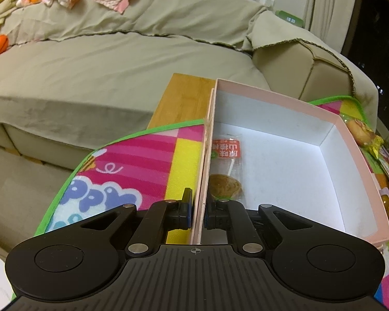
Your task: Organize objects
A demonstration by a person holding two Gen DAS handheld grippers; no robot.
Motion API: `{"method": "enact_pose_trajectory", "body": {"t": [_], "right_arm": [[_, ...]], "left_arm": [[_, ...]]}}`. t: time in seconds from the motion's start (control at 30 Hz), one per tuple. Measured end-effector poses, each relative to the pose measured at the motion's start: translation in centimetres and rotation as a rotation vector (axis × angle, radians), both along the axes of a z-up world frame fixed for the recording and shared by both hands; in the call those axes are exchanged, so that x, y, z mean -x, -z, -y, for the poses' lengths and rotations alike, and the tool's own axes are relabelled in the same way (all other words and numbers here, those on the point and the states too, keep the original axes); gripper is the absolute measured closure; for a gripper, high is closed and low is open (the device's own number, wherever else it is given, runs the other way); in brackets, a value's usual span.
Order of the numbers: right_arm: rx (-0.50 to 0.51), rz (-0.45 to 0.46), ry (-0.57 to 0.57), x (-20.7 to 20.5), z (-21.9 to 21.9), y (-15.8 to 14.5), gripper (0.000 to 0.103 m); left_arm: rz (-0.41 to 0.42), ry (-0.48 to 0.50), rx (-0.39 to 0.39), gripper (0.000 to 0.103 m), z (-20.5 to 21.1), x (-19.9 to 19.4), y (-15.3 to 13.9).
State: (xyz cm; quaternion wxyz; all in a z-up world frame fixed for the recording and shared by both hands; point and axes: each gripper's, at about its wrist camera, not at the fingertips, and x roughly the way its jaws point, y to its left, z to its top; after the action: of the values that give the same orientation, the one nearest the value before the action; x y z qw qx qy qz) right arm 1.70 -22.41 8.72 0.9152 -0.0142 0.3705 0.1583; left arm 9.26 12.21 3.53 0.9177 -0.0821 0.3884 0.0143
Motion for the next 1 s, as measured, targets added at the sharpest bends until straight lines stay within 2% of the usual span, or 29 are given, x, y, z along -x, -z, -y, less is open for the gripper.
{"method": "enact_pose_trajectory", "body": {"t": [0.03,0.17,0.27,0.37,0.47,0.5,0.6,0.63,0.7,0.73,0.77,0.83,0.93,1.0], "right_arm": [[-0.004,0.025,0.046,0.1,1.0,-0.5,0.048],[-0.001,0.052,0.241,-1.2,5.8,-0.4,0.039],[-0.053,0.03,0.363,-3.2,9.2,1.2,0.038],[-0.128,0.011,0.427,-4.6,10.7,3.7,0.04],[-0.164,-0.003,0.412,-5.8,9.5,5.4,0.049],[-0.171,-0.001,0.386,-6.1,8.6,5.5,0.049],[-0.235,-0.041,0.211,-6.2,5.6,4.5,0.052],[-0.225,-0.037,0.159,-6.2,4.6,3.7,0.052],[-0.146,0.005,0.159,-6.7,3.5,2.0,0.05],[-0.112,0.019,0.195,-7.5,3.6,1.1,0.045],[-0.1,0.018,0.237,-8.6,4.2,0.5,0.035],[-0.114,-0.014,0.363,-11.8,6.6,0.2,0.027],[-0.185,-0.099,0.569,-17.0,10.8,1.5,0.027],[-0.127,-0.113,0.627,-19.6,11.6,2.7,0.03]], "left_arm": [[0.0,0.002,0.001,0.093,0.1,0.0,0.0],[0.002,0.008,0.009,0.093,0.5,0.1,0.1],[0.001,0.003,0.016,0.093,0.4,0.0,0.1],[0.0,0.002,0.015,0.093,0.4,-0.1,0.2],[-0.002,0.003,0.012,0.093,0.4,0.0,0.2],[-0.003,0.004,0.009,0.093,0.5,0.0,0.2],[-0.003,0.011,0.008,0.093,0.7,-0.1,0.1],[-0.003,0.013,0.01,0.093,0.8,-0.1,0.1],[-0.004,0.018,0.012,0.093,0.9,-0.2,0.2],[-0.004,0.02,0.013,0.093,0.9,-0.2,0.1],[-0.003,0.023,0.015,0.093,0.9,-0.2,0.2],[-0.001,0.027,0.019,0.092,0.9,-0.3,0.2],[-0.002,0.033,0.021,0.092,1.0,-0.3,0.2],[-0.003,0.034,0.019,0.092,1.0,-0.2,0.2]]}}
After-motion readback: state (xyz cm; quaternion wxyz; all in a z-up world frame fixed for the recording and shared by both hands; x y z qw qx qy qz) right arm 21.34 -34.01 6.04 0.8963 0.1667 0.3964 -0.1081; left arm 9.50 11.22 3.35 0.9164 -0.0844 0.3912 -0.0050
